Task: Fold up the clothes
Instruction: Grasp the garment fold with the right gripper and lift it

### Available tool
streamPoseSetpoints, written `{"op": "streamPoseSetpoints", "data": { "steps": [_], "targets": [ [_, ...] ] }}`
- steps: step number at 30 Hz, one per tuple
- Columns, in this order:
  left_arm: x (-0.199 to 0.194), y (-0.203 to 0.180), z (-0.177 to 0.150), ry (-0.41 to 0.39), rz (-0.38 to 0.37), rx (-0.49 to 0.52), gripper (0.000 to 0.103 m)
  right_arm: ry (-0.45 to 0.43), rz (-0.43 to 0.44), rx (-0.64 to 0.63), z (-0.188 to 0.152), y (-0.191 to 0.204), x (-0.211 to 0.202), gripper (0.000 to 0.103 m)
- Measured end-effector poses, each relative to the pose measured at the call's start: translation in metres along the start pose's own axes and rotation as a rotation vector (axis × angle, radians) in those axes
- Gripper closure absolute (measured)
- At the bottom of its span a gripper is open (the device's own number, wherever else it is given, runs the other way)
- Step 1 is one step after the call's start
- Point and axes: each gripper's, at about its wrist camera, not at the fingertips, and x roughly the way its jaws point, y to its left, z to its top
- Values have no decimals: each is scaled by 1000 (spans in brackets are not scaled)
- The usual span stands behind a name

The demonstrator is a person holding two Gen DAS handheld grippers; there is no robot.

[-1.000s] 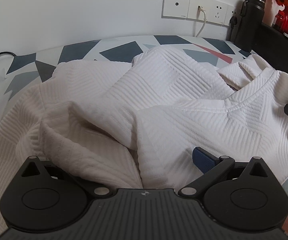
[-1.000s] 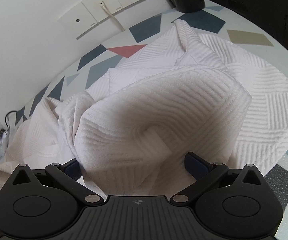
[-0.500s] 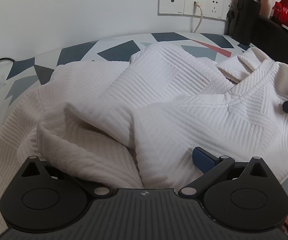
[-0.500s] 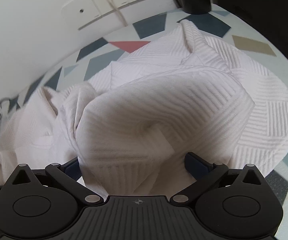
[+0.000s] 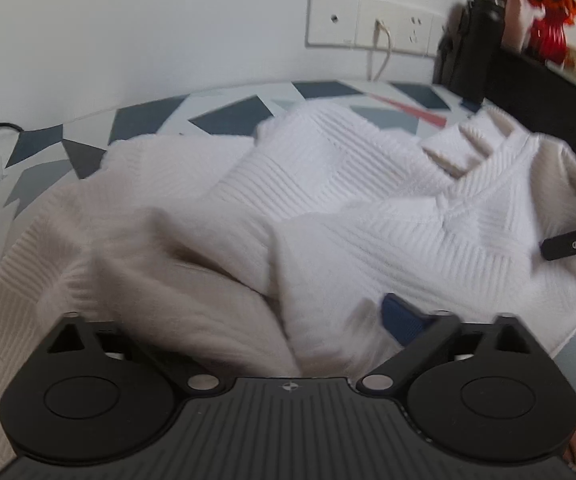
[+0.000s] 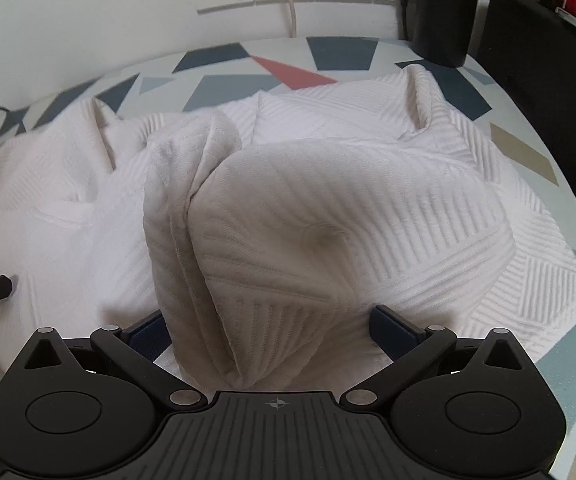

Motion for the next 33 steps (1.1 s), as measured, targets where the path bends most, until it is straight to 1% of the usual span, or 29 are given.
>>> {"op": "streamPoseSetpoints", "data": {
  "steps": [1,3,4,5,6,7,8,9,10,12,14,18,21,26,29,33],
  "targets": [
    [-3,3,2,-6,0,-2,22,-27,-2,4,0,-2,-6,1],
    [-6,7,5,-15,4,9,22,-67,-7,-6,2,-5,-16,1],
    [-6,7,7,-14,8,18,25,-74,-8,-17,3,-6,-18,1],
    [-5,8,8,-13,13,25,32,-76,-9,-32,3,-7,-19,3],
    [-4,7,9,-8,18,25,57,-78,-10,-48,3,-6,-19,17],
    [-3,7,9,-2,25,23,64,-76,-7,-62,4,-6,-19,37],
    [-4,7,10,-1,27,12,67,-80,5,-67,4,-4,-20,42],
    [-6,8,11,-7,19,-3,77,-86,18,-68,4,-2,-23,51],
    [-10,8,12,-17,12,-8,82,-106,26,-76,5,-1,-27,67],
    [-21,5,15,-44,0,21,86,-162,37,-91,7,2,-40,86],
    [-34,4,19,-75,-22,45,87,-238,40,-84,12,2,-58,86],
    [-62,13,34,-141,-69,-28,87,-352,77,-14,30,-6,-92,87],
    [-84,19,45,-214,-86,-90,88,-404,111,-1,43,-7,-113,87],
    [-122,34,60,-324,-100,-174,88,-478,160,-43,59,10,-147,87],
    [-142,51,64,-359,-76,-206,88,-507,205,-72,69,26,-162,87],
    [-166,80,65,-411,-3,-253,88,-526,278,-123,84,55,-171,87]
  ]
}}
